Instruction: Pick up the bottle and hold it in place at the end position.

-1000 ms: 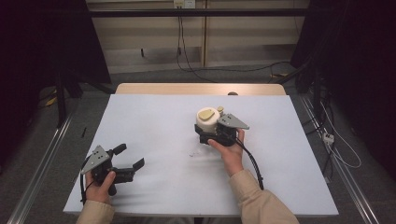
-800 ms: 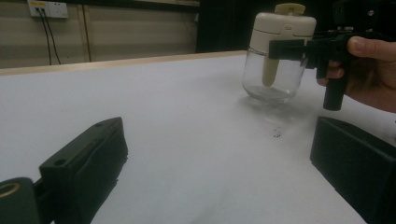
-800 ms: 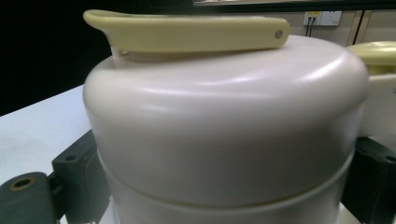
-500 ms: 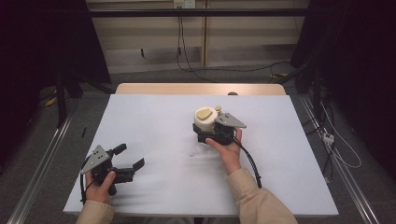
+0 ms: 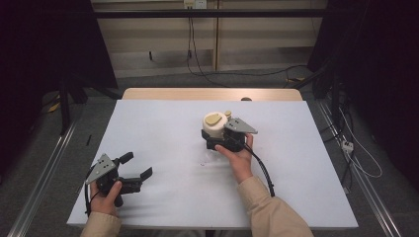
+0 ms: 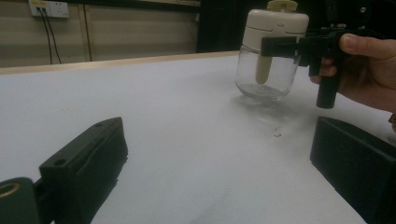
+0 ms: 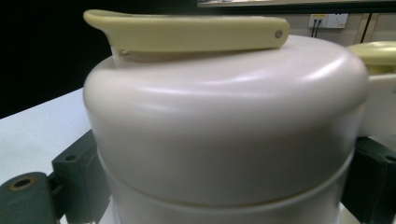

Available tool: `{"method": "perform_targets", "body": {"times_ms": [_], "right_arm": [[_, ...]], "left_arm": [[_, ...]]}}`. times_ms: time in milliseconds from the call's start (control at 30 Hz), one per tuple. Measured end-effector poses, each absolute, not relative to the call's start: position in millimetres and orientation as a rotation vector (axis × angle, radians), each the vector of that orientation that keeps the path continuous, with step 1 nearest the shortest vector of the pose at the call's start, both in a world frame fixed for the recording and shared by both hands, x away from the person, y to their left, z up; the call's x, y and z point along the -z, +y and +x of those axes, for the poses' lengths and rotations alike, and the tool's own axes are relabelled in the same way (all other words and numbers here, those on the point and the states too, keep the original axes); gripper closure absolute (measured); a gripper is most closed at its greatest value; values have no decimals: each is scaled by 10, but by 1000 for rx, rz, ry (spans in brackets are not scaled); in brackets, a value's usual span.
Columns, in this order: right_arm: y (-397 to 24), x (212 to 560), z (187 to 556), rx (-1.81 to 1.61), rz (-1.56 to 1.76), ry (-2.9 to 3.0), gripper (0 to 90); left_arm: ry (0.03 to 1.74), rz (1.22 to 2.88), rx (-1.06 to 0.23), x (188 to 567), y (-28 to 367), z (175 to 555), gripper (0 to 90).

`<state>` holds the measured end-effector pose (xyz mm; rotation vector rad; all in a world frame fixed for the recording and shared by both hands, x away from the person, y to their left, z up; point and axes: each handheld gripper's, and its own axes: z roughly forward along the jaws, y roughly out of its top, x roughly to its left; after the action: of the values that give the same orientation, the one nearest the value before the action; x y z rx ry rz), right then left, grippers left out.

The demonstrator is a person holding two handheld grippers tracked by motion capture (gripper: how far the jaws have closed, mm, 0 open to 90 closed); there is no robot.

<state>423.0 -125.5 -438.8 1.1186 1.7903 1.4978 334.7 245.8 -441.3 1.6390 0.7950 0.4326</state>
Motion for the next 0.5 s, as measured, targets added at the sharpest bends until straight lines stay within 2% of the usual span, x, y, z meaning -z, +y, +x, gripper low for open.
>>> {"method": "perform_targets", "body": {"times_ms": [500], "right_arm": [[-1193,4463,4274,-1491,1119,1818,71]], "left_arm": [[793,1642,-430,4419,2454,3357,33]]}}
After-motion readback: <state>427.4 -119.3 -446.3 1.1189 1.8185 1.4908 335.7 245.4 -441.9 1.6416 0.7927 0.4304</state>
